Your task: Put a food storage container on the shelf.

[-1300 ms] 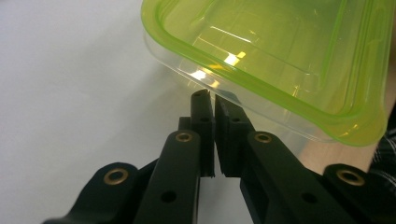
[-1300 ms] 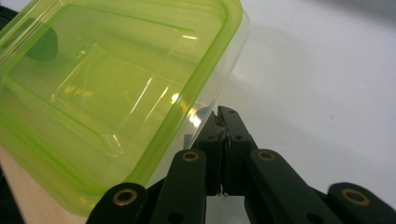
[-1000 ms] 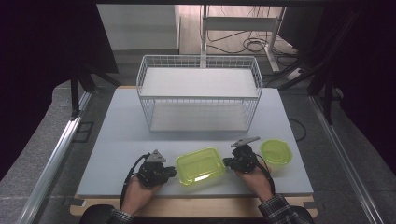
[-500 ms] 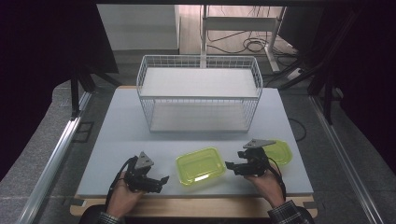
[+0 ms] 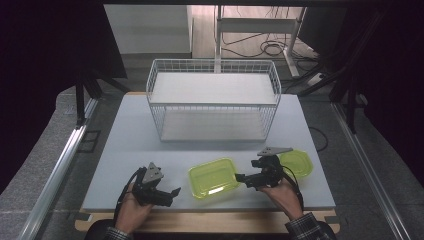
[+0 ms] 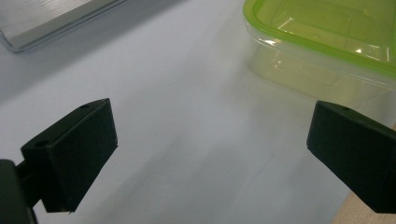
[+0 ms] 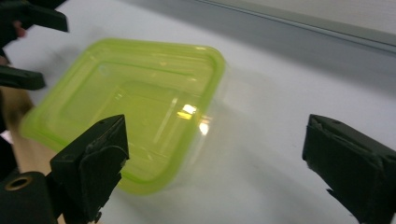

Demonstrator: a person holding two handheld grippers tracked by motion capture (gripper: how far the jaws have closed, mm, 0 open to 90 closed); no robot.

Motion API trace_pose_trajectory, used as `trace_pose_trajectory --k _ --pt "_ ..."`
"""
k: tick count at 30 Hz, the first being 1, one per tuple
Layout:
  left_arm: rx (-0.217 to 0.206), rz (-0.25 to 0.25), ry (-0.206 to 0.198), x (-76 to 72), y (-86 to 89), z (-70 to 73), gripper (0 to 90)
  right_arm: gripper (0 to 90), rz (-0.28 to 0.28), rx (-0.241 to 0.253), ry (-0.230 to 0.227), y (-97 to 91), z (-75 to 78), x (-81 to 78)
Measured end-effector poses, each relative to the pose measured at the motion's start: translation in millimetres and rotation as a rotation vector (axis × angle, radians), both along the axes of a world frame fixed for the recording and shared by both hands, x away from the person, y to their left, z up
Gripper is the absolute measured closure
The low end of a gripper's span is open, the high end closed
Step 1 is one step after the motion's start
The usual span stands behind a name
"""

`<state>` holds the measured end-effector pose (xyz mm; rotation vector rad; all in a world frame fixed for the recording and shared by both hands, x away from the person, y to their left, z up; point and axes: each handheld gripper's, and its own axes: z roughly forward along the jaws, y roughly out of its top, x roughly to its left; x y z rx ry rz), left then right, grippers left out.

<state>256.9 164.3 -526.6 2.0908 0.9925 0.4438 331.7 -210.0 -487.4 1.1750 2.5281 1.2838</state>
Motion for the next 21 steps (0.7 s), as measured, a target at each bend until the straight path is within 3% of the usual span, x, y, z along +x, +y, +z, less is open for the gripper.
trace_pose_trajectory --k 3,13,21 --pt "0.018 -0.006 0.0 0.2 -1.0 -0.8 1.5 11.1 -0.007 0.043 0.054 3.3 1.2 5.8" --pt "0.034 -0.011 0.003 0.5 -2.2 -2.1 1.8 50.8 -0.003 0.086 0.195 12.3 -4.4 25.2" --pt "0.052 -0.027 0.007 0.0 -4.2 -2.9 2.1 67.9 -0.026 0.102 0.302 18.4 -13.8 34.4"
